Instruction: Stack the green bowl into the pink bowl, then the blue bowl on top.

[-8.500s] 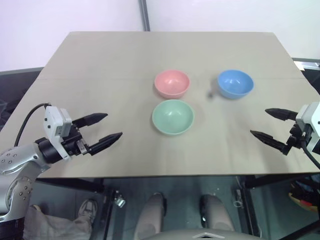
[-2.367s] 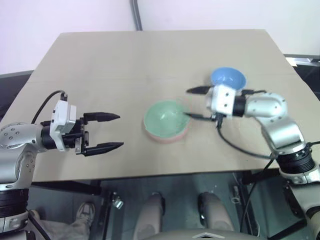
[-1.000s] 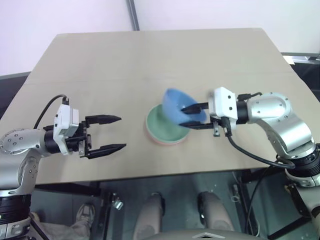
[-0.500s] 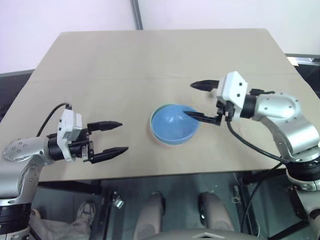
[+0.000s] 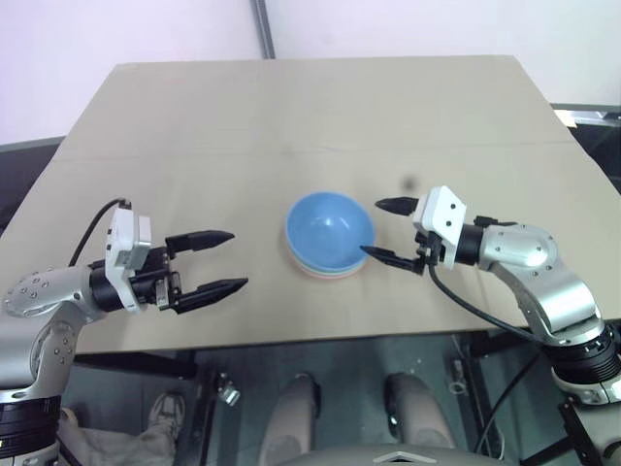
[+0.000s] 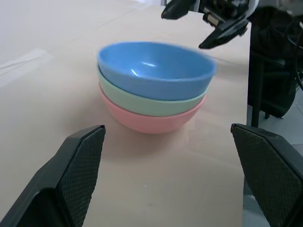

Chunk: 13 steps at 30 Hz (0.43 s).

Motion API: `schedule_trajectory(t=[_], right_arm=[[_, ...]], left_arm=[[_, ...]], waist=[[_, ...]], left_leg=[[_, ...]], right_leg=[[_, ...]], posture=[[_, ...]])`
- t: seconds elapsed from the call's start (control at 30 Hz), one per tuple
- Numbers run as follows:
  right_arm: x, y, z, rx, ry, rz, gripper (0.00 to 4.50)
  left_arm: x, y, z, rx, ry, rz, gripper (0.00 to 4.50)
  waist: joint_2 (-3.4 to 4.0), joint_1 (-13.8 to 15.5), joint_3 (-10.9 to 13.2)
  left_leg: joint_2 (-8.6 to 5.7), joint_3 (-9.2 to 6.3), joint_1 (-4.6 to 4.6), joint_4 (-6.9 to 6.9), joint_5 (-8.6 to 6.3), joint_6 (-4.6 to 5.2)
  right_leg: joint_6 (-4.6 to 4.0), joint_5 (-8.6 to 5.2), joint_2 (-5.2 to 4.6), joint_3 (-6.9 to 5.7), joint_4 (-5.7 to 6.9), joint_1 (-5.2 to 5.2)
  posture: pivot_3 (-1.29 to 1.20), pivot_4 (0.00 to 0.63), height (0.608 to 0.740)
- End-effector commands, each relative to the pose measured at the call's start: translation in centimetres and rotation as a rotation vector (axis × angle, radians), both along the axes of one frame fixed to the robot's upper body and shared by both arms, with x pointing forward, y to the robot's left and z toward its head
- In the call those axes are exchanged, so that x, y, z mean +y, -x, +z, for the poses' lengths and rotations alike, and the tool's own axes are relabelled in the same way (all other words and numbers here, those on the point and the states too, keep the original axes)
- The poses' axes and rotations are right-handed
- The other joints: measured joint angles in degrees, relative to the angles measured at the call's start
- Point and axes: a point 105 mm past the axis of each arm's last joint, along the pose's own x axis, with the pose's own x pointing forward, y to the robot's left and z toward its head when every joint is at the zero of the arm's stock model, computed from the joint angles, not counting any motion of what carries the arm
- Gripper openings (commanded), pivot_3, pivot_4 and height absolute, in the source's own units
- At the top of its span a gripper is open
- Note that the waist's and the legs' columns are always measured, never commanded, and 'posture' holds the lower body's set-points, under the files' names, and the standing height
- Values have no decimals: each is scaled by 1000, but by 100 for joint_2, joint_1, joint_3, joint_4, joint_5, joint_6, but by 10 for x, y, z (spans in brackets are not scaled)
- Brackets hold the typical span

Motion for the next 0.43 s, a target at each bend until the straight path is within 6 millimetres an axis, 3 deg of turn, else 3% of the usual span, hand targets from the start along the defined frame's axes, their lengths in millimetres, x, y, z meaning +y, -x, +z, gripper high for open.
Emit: schedule_trajectory(t=[0.03, 0.23, 0.43], right_arm=[[-9, -1, 24, -89, -52, -16, 4068], [-45, 18, 29, -39, -32, -25, 4068], [-71, 24, 21, 21, 11, -100, 4068]], left_arm=[[2, 1, 14, -41, 30, 28, 4500], [9, 2, 16, -83, 2, 74, 4500], [8, 6, 7, -56, -43, 76, 4500]], waist=[[0, 0, 0], [0, 48, 0], [-1, 14, -1]], left_leg=[[0, 0, 0, 0, 0, 0], [-1, 0, -3, -1, 0, 0], [2, 3, 0, -3, -1, 0]], right_leg=[[0, 0, 0, 0, 0, 0], [-1, 0, -3, -1, -14, 7], [-8, -5, -1, -1, -20, 8]], posture=[[0, 150, 740], [0, 150, 740], [0, 150, 740]])
